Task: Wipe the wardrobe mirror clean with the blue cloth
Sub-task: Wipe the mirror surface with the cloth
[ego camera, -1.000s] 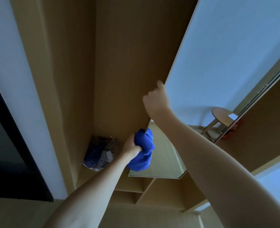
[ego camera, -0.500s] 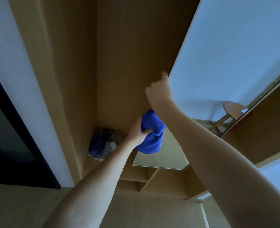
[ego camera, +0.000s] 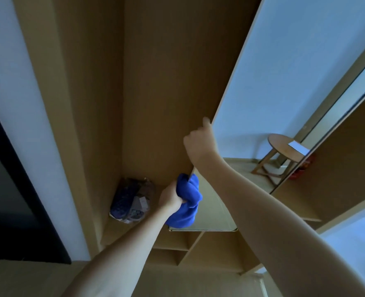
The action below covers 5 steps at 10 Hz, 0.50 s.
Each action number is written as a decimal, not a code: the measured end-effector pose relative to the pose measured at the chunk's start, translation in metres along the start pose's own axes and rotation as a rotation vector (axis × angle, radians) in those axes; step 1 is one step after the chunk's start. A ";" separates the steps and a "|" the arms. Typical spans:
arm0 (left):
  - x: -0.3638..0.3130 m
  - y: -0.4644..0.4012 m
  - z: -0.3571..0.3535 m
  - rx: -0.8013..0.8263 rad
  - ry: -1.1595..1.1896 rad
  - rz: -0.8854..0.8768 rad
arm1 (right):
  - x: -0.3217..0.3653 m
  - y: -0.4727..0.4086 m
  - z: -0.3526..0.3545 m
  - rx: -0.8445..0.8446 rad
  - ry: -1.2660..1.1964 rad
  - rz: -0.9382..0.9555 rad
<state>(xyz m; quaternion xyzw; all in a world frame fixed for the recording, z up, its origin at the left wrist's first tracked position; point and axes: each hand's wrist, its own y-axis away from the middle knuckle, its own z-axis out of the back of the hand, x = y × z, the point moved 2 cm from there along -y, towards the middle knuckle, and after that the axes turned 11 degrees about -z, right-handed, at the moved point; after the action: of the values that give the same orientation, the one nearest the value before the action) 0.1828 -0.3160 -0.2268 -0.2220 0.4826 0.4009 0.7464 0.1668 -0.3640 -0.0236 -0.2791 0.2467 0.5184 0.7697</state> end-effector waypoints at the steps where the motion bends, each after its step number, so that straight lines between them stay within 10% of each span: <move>1: -0.010 0.005 0.003 -0.096 0.095 -0.092 | 0.018 -0.001 -0.017 0.039 -0.033 -0.029; 5: 0.009 -0.005 -0.011 -0.137 0.167 0.029 | 0.068 0.000 -0.050 0.146 -0.178 0.040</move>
<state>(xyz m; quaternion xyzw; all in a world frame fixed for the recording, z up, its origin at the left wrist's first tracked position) 0.1828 -0.3232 -0.2395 -0.2980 0.5181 0.4238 0.6806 0.1853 -0.3535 -0.1050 -0.1703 0.2199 0.5373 0.7962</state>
